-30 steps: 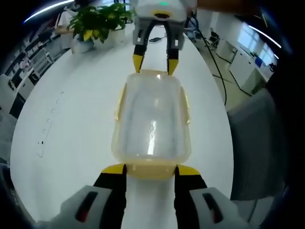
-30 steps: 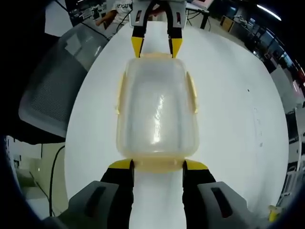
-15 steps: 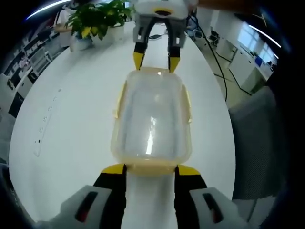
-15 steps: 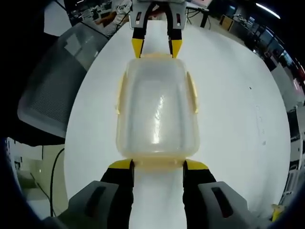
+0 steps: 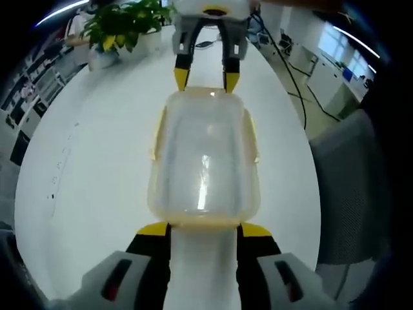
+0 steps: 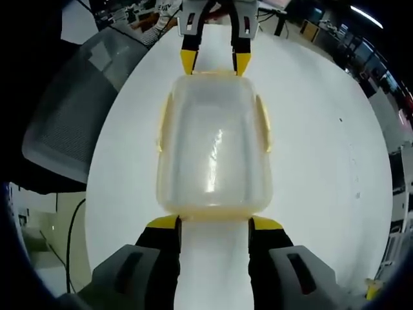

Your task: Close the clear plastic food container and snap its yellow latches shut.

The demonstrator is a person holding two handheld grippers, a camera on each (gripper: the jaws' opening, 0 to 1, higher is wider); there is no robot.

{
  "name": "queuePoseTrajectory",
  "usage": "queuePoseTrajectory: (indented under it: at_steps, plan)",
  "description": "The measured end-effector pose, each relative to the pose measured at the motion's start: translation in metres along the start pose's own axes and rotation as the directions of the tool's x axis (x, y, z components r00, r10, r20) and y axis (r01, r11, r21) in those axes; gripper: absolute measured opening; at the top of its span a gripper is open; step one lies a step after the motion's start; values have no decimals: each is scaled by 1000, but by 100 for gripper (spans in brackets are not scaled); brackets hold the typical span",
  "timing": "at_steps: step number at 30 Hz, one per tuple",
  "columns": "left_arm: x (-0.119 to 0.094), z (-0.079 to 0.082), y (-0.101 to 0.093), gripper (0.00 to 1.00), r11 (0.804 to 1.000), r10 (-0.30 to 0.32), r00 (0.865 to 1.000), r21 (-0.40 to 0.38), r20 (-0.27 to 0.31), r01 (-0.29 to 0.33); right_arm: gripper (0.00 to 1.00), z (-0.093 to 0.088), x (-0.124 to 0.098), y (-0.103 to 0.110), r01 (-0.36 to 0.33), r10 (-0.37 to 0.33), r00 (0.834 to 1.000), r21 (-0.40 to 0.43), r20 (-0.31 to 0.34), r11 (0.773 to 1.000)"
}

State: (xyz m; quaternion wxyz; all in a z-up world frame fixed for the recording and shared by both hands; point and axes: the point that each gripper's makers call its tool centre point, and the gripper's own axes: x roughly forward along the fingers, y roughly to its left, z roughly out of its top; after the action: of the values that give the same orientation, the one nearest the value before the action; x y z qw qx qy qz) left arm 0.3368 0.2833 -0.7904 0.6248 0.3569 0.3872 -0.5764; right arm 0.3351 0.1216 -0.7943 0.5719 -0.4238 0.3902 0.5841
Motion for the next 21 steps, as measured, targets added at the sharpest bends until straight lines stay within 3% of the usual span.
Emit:
queuePoseTrajectory:
  at_steps: [10, 18, 21]
  plan:
    - [0, -1, 1, 34, 1000, 2, 1000, -21, 30, -1, 35, -6, -1, 1, 10, -10, 1000, 35, 13, 999]
    - [-6, -4, 4, 38, 989, 30, 993, -144, 116, -13, 37, -9, -5, 4, 17, -32, 996, 164, 89, 986]
    - [-8, -11, 2, 38, 981, 38, 991, -193, 130, -12, 36, -6, -11, 4, 18, -56, 987, 242, 150, 970]
